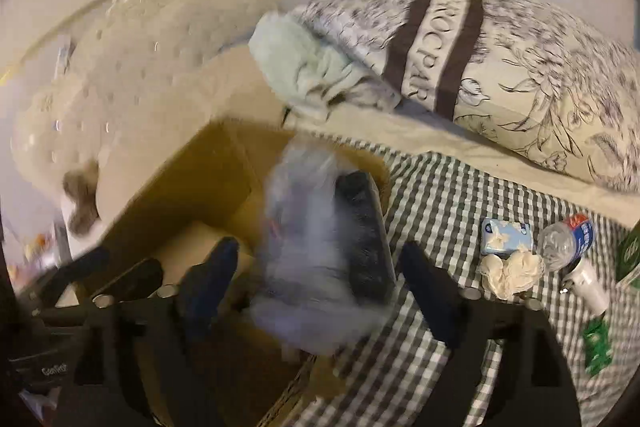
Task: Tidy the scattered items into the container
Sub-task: 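Carry leaflet and tissue pack into the box with both grippers and release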
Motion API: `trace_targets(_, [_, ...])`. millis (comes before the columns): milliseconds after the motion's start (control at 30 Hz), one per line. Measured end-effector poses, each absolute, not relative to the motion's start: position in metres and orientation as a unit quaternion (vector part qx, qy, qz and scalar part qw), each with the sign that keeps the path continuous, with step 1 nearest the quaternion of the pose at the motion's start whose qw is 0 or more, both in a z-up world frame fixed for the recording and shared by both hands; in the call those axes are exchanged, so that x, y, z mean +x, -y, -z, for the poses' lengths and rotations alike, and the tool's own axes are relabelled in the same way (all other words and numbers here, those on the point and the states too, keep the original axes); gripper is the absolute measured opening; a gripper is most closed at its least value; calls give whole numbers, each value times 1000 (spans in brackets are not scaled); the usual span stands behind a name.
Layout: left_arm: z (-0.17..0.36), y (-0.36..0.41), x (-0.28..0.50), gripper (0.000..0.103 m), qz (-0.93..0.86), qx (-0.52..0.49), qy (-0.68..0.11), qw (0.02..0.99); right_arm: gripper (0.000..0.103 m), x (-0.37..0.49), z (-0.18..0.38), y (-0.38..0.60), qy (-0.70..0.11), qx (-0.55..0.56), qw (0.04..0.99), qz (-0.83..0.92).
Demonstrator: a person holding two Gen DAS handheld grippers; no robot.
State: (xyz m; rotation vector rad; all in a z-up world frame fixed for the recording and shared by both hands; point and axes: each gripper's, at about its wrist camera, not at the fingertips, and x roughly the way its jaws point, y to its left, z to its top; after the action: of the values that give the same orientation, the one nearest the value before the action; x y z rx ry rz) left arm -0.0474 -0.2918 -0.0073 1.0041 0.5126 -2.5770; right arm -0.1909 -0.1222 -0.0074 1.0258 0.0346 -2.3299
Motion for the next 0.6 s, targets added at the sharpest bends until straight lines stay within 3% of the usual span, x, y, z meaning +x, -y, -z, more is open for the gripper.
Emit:
trace_targets(100, [7,292,-47,103,903,349,-187,166,85,-194,4,109,25,378,316,870])
trace_targets(600, [-19,189,-63,103,917,353,-147,113,85,-174,-21,-16,25,328,246,912])
